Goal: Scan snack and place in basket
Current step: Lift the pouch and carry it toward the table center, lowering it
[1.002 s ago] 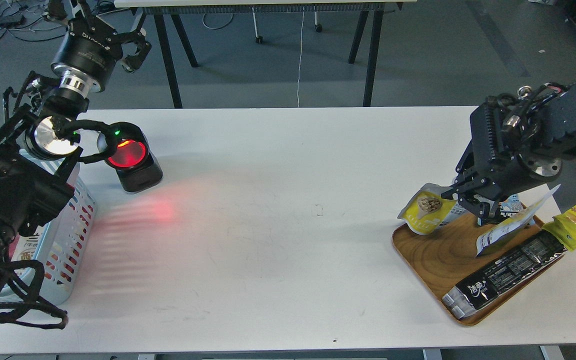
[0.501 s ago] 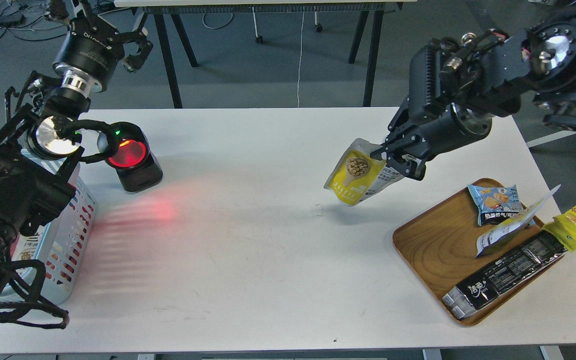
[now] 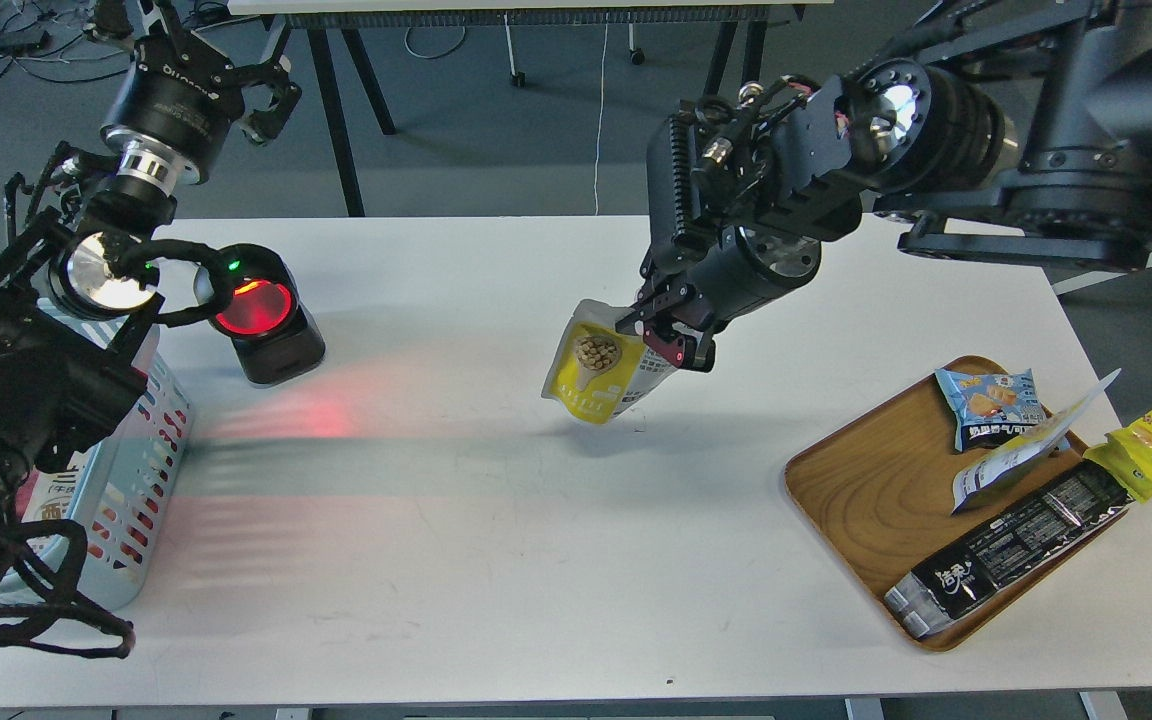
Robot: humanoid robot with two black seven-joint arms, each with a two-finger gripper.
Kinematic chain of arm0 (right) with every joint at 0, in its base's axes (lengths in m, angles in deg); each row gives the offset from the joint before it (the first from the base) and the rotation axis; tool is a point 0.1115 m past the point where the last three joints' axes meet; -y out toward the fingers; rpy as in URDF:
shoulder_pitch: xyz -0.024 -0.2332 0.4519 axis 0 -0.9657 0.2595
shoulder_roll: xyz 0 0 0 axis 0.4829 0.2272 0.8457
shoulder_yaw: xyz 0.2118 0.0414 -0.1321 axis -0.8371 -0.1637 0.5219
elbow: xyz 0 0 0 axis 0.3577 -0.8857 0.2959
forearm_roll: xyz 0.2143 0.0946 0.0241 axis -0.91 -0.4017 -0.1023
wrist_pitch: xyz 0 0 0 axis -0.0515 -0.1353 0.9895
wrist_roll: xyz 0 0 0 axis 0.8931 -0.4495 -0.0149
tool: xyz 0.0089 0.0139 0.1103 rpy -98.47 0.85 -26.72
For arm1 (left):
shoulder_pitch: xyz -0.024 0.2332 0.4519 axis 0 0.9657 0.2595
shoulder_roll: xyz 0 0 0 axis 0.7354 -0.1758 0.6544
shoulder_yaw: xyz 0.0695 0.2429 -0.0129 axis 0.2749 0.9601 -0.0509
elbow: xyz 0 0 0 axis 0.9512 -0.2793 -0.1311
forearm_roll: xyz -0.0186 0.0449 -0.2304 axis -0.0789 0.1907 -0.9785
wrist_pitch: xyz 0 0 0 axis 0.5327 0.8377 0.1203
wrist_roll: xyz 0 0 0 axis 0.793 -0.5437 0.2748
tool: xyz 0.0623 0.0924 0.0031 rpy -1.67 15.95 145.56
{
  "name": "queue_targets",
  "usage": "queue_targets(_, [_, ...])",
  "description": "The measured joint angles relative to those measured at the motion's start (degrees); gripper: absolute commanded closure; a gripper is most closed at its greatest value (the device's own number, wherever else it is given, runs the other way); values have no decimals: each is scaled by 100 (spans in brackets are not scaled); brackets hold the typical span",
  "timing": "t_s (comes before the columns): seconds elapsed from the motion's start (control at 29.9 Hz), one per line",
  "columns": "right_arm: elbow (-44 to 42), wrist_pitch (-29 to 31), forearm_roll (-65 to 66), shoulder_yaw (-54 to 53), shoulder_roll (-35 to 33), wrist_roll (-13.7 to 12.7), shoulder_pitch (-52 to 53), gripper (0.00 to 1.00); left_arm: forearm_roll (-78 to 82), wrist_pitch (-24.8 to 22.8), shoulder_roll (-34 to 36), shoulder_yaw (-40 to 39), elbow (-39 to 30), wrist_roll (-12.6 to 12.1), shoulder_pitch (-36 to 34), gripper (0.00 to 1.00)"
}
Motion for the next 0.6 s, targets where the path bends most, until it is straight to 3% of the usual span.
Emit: queue_targets(0.6, [-690,-113,8,-74,1071,0,-377,100,6,0,-1,26,0,1,3,0])
